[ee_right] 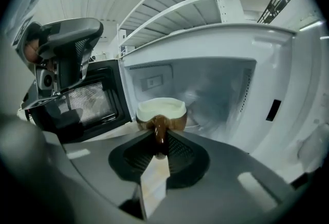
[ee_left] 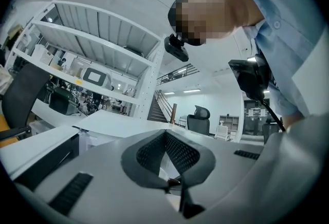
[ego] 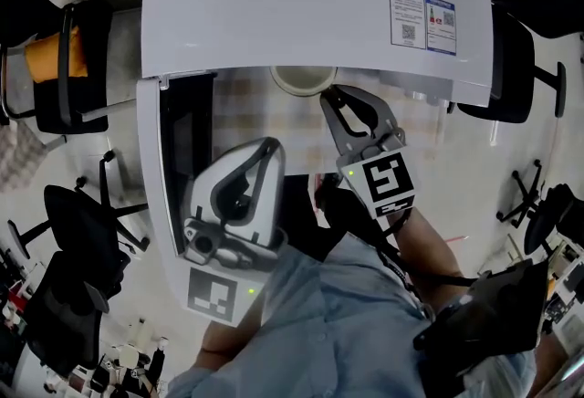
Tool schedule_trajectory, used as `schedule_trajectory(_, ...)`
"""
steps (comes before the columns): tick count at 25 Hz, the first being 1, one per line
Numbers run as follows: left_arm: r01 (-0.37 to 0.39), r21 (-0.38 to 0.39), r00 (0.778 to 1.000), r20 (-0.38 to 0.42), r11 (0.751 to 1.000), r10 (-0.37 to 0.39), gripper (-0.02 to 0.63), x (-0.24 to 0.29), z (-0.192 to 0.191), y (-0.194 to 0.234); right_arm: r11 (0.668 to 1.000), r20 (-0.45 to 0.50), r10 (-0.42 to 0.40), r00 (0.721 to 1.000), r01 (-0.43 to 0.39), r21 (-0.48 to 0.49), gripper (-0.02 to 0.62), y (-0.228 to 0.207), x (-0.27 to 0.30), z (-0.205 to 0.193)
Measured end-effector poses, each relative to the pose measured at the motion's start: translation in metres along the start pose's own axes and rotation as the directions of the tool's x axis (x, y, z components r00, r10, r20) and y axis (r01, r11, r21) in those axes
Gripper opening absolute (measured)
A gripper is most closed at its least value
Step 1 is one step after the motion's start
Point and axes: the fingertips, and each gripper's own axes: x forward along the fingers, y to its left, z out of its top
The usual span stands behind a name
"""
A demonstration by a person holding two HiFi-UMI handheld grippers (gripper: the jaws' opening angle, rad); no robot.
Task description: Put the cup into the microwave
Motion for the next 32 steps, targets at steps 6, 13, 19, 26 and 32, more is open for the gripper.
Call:
schedule_trajectory(6,-0.001,-0.021,1.000,-0.010,1.000,0.001,0.005,0.007,-0.002,0.013,1.000,-0.008,-0.020,1.000,0.021,0.016,0.049,-0.010,0.018,-0.003)
schedule_trajectory(13,0.019,-0.012,0.999,-0.032,1.000,-0.020,0.005,0.010,-0.009,0.023,0.998,0.009,-0.053,0.999,0.052,0.029,0.049,-0.021,0.038,0.007)
schedule_trajectory(19,-0.006,-0.035,1.000,-0.026,0.999,0.005,0.005,0.024,-0.005,0.034,0.998,0.029,-0.063,0.998,0.063,0.011,0.051,-0.034,0.058,0.021)
schedule_trajectory(26,-0.011,-0.029,1.000,-0.026,1.000,0.010,0.005,0.030,-0.001,0.034,0.997,0.042,-0.076,0.996,0.076,0.002,0.052,-0.046,0.075,0.030)
schedule_trajectory(32,-0.007,-0.024,1.000,-0.023,1.000,0.007,0.005,0.031,0.002,0.023,0.998,0.015,-0.065,0.998,0.065,-0.022,0.063,-0.046,0.076,0.020)
